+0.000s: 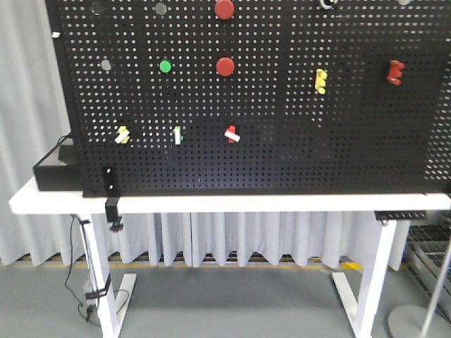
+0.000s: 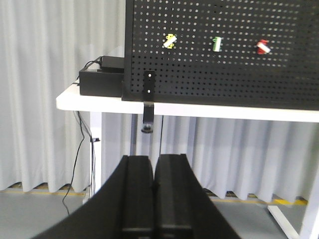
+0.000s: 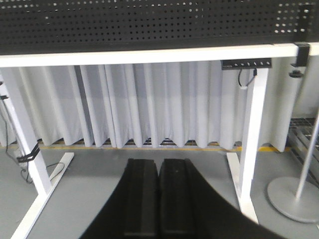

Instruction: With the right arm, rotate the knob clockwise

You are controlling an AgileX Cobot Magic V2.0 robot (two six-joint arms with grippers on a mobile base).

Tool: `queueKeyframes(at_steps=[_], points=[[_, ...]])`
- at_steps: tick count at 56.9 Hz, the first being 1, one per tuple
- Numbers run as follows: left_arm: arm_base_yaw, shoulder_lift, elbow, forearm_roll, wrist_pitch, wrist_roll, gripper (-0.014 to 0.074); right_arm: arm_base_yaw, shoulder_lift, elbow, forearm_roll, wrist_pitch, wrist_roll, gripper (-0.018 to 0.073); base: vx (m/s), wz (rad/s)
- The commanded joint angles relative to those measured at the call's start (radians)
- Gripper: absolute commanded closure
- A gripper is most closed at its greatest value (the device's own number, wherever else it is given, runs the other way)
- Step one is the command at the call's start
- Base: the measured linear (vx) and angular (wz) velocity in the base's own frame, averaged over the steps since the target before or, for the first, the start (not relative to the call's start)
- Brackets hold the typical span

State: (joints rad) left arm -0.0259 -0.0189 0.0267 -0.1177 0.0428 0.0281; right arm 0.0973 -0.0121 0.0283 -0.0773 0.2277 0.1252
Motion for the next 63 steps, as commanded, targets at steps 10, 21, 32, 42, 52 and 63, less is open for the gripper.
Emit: queueKeyframes(at_steps=[10, 21, 32, 42, 52, 63], points=[[0.002, 0.000, 0.013, -0.008, -0.082, -0.010, 0.0603, 0.001, -0.010, 0.008, -0.005, -0.084, -0.003, 0.0568, 0.44, 0.02], [0.002, 0.000, 0.013, -0.008, -0.082, -0.010, 0.0603, 0.001, -0.010, 0.008, -0.005, -0.084, -0.003, 0.0568, 0.44, 0.04], [0.002, 0.000, 0.013, -0.008, -0.082, -0.010, 0.0603, 0.001, -0.010, 0.008, -0.005, -0.084, -0.003, 0.0568, 0.42, 0.05], [0.002, 0.000, 0.013, -0.008, -0.082, -0.010, 0.0603, 0.001, -0.010, 0.008, -0.005, -0.084, -0.003, 0.0568, 0.38, 0.02], [0.002, 0.000, 0.013, -0.008, -0.082, -0.010, 0.0603, 0.001, -0.010, 0.008, -0.005, -0.084, -0.003, 0.0568, 0.29, 0.00], [0.002, 0.000, 0.013, -0.008, -0.082, -0.010, 0.0603, 0.001, -0.010, 0.008, -0.005, -0.084, -0.003, 0.0568, 0.16, -0.02]])
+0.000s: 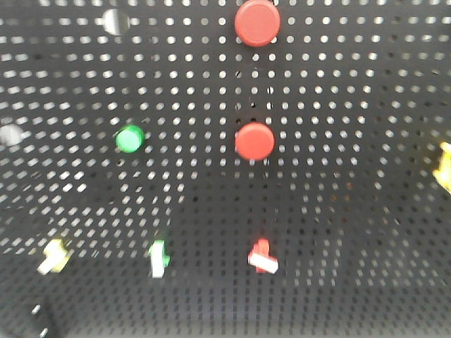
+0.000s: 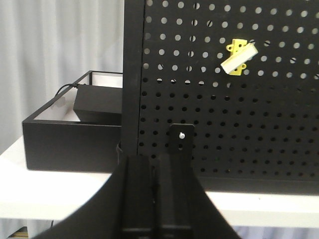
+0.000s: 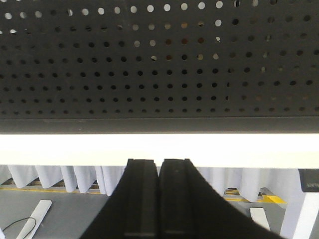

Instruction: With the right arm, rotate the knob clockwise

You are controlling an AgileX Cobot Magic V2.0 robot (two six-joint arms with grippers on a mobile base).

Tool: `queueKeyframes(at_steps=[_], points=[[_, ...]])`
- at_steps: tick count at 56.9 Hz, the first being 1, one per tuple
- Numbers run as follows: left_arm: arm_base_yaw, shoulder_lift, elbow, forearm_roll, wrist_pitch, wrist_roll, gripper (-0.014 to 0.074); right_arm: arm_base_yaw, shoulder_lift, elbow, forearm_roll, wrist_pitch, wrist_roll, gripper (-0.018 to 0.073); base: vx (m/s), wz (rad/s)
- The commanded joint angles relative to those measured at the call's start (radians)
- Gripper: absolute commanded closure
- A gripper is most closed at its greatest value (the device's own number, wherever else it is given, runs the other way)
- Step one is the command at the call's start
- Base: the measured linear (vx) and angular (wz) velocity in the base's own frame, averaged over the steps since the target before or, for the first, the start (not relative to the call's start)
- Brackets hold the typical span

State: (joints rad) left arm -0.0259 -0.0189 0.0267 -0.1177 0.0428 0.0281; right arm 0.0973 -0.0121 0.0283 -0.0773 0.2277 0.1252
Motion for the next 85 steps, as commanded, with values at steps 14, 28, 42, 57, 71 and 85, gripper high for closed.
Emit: queueKeyframes(at_steps=[14, 28, 42, 57, 71, 85], points=[[0.002, 0.000, 0.013, -0.008, -0.082, -0.010, 0.0603, 0.001, -0.010, 0.008, -0.005, -0.084, -0.003, 0.0568, 0.06, -0.02], [0.002, 0.000, 0.013, -0.008, -0.082, -0.010, 0.0603, 0.001, -0.010, 0.008, -0.005, -0.084, -0.003, 0.0568, 0.01, -0.01], [0.002, 0.000, 0.013, -0.008, -0.082, -0.010, 0.0603, 0.001, -0.010, 0.001, -0.009, -0.210, -0.003, 0.0568, 0.00, 0.00], [0.002, 0.000, 0.013, -0.008, -0.082, -0.010, 0.0603, 0.001, 0.078, -0.356, -0.020, -0.061, -0.035, 0.0568, 0.00, 0.00], [0.002, 0.000, 0.013, -0.008, -0.082, -0.010, 0.0603, 0.001, 0.460, -0.859, -0.067, 0.034, -0.100, 0.0568, 0.00, 0.00], [0.002, 0.000, 0.013, -0.008, -0.082, -0.010, 0.0603, 0.001, 0.753, -1.234, -0.055, 0.049, -0.125, 0.0568, 0.00, 0.00]])
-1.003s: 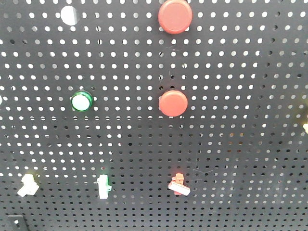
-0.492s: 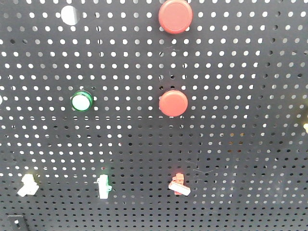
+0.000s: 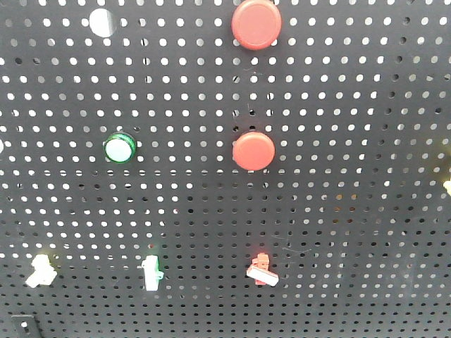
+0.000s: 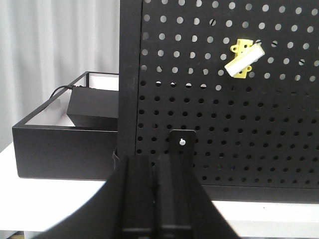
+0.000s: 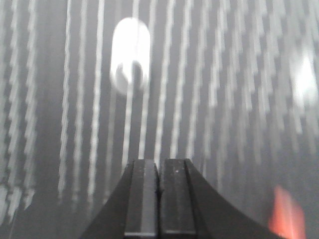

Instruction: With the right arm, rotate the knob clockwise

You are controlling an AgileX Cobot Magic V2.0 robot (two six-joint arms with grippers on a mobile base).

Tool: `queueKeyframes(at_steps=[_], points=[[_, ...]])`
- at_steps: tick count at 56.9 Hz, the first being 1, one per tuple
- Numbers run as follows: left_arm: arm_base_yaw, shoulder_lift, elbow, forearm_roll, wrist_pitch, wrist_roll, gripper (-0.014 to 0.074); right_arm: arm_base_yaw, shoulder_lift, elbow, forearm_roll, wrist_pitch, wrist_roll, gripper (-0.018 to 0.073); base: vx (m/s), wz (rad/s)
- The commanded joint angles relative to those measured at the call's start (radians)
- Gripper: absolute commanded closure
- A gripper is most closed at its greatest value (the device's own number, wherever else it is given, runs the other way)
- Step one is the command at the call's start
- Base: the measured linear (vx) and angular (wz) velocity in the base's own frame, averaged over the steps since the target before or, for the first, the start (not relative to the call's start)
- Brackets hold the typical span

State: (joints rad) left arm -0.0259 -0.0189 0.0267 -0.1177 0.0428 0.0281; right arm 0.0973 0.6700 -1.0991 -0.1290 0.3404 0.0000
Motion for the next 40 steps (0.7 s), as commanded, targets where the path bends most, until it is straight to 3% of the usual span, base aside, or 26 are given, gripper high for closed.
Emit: queueKeyframes(at_steps=[1, 15, 19, 30, 40], points=[[0.002, 0.000, 0.013, -0.008, -0.082, -0.010, 0.0603, 0.001, 0.086, -0.125, -0.003, -0.063, 0.000, 0.0568, 0.00, 0.00], [0.002, 0.000, 0.013, -0.008, -0.082, -0.010, 0.0603, 0.001, 0.141, -0.182, -0.010, -0.075, -0.030, 0.0568, 0.00, 0.00], [0.002, 0.000, 0.013, -0.008, -0.082, -0.010, 0.0603, 0.001, 0.141, -0.182, -0.021, -0.070, -0.114, 0.0568, 0.00, 0.00], [0.002, 0.000, 0.013, -0.008, -0.082, -0.010, 0.0603, 0.008, 0.157, -0.182, 0.004, -0.069, -0.477, 0.0567, 0.00, 0.00], [0.002, 0.000, 0.013, -0.008, -0.082, -0.010, 0.0603, 0.080, 0.187, -0.182, 0.025, -0.030, -0.650, 0.0567, 0.00, 0.00]])
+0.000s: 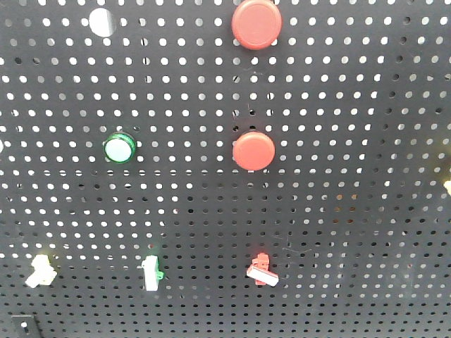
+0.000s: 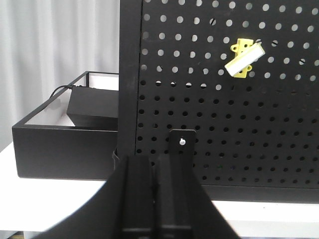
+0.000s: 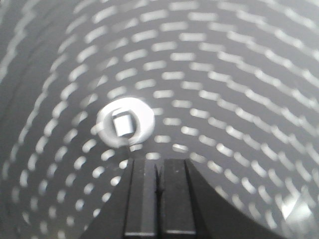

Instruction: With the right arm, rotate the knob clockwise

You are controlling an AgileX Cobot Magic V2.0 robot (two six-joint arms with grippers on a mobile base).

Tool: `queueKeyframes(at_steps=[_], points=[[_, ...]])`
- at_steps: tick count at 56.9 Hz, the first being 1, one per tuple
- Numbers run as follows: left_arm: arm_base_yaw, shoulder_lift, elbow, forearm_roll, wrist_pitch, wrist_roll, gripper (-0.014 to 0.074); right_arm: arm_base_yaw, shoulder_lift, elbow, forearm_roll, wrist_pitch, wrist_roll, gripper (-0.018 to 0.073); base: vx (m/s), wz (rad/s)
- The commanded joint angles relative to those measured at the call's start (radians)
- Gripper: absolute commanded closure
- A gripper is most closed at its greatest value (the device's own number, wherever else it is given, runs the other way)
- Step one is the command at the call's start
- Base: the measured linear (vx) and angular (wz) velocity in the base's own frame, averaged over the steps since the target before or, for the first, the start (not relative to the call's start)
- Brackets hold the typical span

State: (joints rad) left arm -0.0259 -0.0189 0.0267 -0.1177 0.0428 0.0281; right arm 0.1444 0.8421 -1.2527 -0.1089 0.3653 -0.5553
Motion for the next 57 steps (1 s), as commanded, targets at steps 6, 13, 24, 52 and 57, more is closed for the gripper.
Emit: queueKeyframes(at_steps=[6, 13, 24, 52, 57], points=[[0.002, 0.000, 0.013, -0.008, -0.082, -0.010, 0.0603, 0.053, 0.033, -0.028, -0.007, -0.046, -0.137, 0.0565, 0.00, 0.00], [0.002, 0.000, 0.013, -0.008, -0.082, -0.010, 0.0603, 0.052, 0.030, -0.028, -0.056, -0.046, -0.140, 0.0564, 0.00, 0.00], [0.002, 0.000, 0.013, -0.008, -0.082, -0.010, 0.0603, 0.052, 0.019, -0.028, -0.095, -0.089, -0.140, 0.0523, 0.00, 0.00], [0.002, 0.000, 0.013, -0.008, -0.082, -0.010, 0.0603, 0.052, 0.056, -0.028, -0.097, -0.220, -0.099, 0.0369, 0.00, 0.00], [0.002, 0.000, 0.013, -0.008, -0.082, -0.010, 0.0603, 0.052, 0.077, -0.028, -0.097, -0.254, -0.099, 0.0369, 0.00, 0.00]])
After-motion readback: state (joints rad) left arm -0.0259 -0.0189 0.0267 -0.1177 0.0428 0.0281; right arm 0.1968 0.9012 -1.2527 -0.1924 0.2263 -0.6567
